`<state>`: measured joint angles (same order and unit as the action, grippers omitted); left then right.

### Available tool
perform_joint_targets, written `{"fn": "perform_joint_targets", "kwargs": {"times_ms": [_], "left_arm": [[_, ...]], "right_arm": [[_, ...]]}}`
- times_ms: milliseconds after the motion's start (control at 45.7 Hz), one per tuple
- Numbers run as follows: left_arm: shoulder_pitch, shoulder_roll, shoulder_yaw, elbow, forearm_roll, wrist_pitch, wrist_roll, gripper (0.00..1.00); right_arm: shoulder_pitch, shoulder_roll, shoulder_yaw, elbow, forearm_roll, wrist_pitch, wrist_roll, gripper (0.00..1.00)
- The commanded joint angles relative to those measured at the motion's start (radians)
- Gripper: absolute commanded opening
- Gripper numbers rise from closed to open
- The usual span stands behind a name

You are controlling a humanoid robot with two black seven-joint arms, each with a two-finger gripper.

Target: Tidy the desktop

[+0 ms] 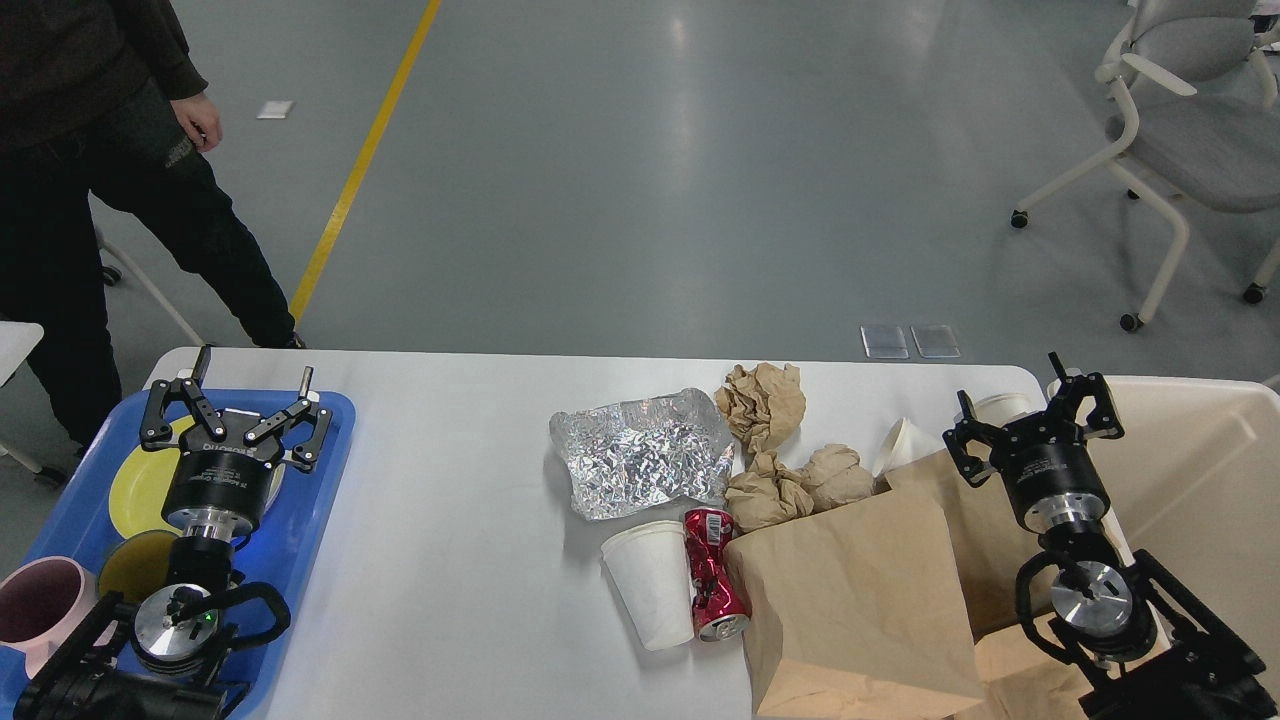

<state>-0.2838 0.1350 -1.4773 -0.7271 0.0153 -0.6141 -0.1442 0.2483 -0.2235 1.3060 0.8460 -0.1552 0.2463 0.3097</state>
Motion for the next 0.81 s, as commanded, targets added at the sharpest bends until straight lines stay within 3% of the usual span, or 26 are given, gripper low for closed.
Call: {"fn": "perform_joint_targets", "kwargs": {"times_ms": [0, 394, 787], "left_arm": [[0.000, 0.000, 0.000, 0.000, 0.000, 0.000, 0.000, 0.96], [0.000, 0.000, 0.000, 0.000, 0.000, 0.000, -0.001, 0.96], [0.000, 0.000, 0.000, 0.000, 0.000, 0.000, -0.001, 0.96]], "right_arm": [[-0.014, 0.001, -0.005, 0.004, 0.000, 0.002, 0.000, 1.00], [-0.017, 0.003, -0.120, 0.005, 0.000, 0.002, -0.008, 1.00], [0.017, -0.046, -0.122, 0.084, 0.000, 0.008, 0.000, 1.00]]}}
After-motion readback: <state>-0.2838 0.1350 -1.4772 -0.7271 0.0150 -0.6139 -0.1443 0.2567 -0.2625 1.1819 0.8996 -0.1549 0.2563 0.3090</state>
